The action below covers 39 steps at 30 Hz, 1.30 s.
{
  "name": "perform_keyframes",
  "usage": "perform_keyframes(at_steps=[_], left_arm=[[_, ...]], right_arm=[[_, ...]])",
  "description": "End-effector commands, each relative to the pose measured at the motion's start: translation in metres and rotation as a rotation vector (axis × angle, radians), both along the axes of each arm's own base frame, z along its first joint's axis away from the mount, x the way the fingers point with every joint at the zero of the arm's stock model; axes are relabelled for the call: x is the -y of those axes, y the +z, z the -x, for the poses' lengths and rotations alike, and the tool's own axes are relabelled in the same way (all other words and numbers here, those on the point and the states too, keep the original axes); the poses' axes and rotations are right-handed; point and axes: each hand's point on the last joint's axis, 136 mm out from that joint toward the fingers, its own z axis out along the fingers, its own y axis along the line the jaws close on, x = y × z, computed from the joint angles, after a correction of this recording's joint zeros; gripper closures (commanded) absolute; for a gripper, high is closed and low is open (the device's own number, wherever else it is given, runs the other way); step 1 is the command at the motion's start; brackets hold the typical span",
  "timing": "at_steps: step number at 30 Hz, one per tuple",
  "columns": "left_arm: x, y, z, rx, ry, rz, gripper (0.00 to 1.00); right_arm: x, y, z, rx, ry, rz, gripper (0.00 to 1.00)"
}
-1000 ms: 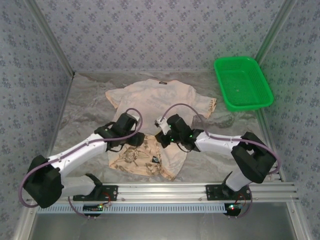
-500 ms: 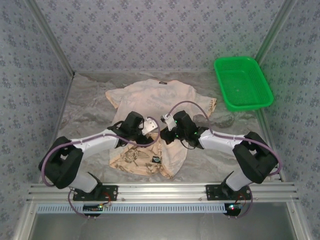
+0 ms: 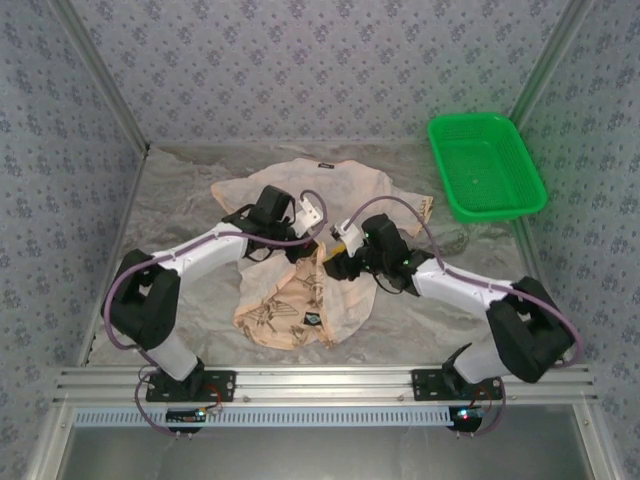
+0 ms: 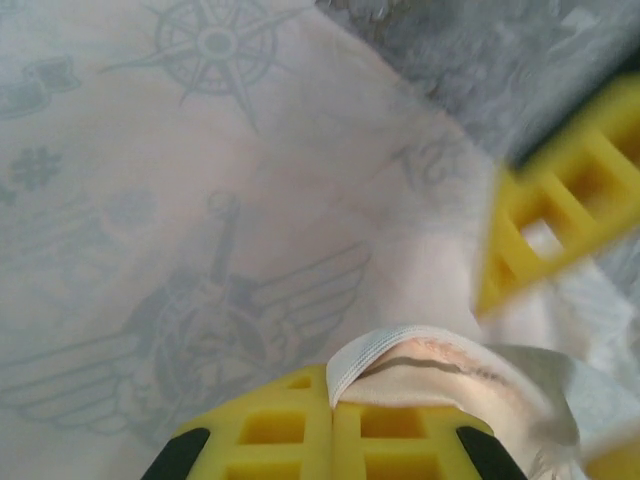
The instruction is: Fold the inside-out t-shirt
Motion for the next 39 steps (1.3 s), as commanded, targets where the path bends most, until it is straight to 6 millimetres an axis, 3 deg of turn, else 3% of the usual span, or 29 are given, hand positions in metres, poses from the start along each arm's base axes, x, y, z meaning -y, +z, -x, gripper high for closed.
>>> perform_keyframes(at_steps=[1,4,7,10,13,15,18,23,27,31,33,36,39], left_arm=[[-0.002,-0.004,0.014,-0.245,0.097,0.041,1.0],[-0.005,-0.002,0.01,-0.302,0.147,0.074,1.0],[-0.01,0.003,0.001,-0.301,0.186,0.09,1.0],[-0.019,0.006,-0.009,-0.295,0.226,0.099,1.0],[-0.03,0.005,-0.018,-0.304,0.266,0.109,1.0],[-0.037,0.003,-0.021,-0.313,0.285,0.11,1.0],[-0.048,-0.001,-0.025,-0.33,0.323,0.116,1.0],[-0.062,-0.006,-0.029,-0.399,0.423,0.15,1.0],[-0.057,-0.004,-0.019,-0.479,0.43,0.192,1.0],[-0.042,0.006,-0.002,-0.581,0.411,0.32,1.0],[-0.035,0.014,0.005,-0.593,0.404,0.362,1.0],[-0.028,0.026,0.01,-0.586,0.401,0.395,1.0],[-0.025,0.039,0.006,-0.579,0.41,0.459,1.0]], right_arm=[[-0.009,0.013,0.042,0.078,0.185,-0.029,0.55],[-0.033,0.013,0.083,0.12,0.332,-0.035,0.52],[-0.069,0.001,0.102,0.124,0.362,-0.013,0.51],[-0.092,-0.024,0.081,0.131,0.185,0.041,0.51],[-0.094,-0.051,0.055,0.09,-0.03,0.088,0.5],[-0.093,-0.072,0.053,0.08,-0.069,0.172,0.48],[-0.076,-0.103,0.048,0.063,-0.125,0.328,0.49],[-0.008,-0.128,0.027,-0.023,-0.296,0.468,0.64],[0.042,-0.131,0.02,-0.01,-0.3,0.569,0.65],[0.083,-0.116,0.007,-0.045,-0.354,0.517,0.65],[0.084,-0.104,0.005,-0.05,-0.312,0.449,0.64],[0.062,-0.083,0.021,-0.039,-0.135,0.349,0.58],[0.041,-0.064,0.02,-0.063,-0.135,0.271,0.52]])
